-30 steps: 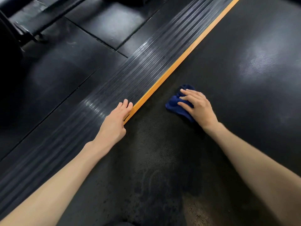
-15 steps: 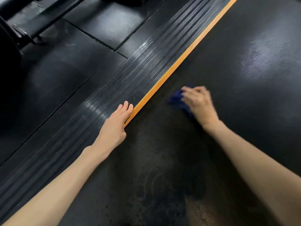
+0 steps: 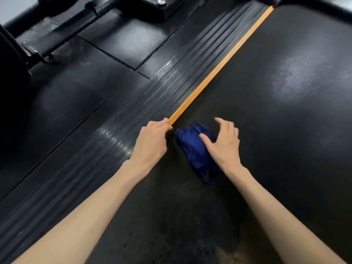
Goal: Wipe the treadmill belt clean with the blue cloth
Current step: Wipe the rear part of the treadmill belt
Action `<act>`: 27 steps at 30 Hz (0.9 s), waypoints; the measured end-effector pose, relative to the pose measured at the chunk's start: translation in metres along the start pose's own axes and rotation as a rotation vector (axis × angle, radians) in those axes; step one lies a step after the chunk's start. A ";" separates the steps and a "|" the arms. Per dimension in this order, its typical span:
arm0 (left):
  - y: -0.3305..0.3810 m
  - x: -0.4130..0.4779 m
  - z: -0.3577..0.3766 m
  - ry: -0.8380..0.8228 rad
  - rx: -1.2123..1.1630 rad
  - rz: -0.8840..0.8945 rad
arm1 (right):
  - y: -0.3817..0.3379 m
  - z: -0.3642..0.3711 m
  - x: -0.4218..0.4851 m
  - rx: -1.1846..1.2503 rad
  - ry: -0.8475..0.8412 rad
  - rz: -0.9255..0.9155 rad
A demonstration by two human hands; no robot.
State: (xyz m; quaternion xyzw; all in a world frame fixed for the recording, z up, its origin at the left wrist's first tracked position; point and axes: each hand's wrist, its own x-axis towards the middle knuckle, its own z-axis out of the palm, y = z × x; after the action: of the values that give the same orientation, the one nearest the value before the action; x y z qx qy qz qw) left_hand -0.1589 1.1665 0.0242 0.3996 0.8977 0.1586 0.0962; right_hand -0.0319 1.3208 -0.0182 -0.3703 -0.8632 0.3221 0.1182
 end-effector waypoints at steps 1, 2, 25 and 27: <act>0.010 0.009 0.002 -0.009 -0.064 0.046 | -0.001 -0.006 -0.001 -0.086 -0.032 0.131; 0.020 0.018 0.004 -0.052 -0.125 0.071 | -0.003 -0.009 -0.004 -0.176 -0.085 0.202; 0.057 0.066 -0.067 -0.282 -0.820 0.243 | -0.016 -0.121 0.008 0.424 0.004 -0.191; 0.058 0.063 -0.069 -0.284 -0.862 0.243 | -0.020 -0.123 0.003 0.430 0.045 -0.241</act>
State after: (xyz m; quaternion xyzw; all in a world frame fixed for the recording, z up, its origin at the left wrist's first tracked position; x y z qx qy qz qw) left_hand -0.1811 1.2356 0.1064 0.4431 0.6747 0.4708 0.3559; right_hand 0.0087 1.3701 0.0886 -0.2382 -0.8098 0.4737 0.2510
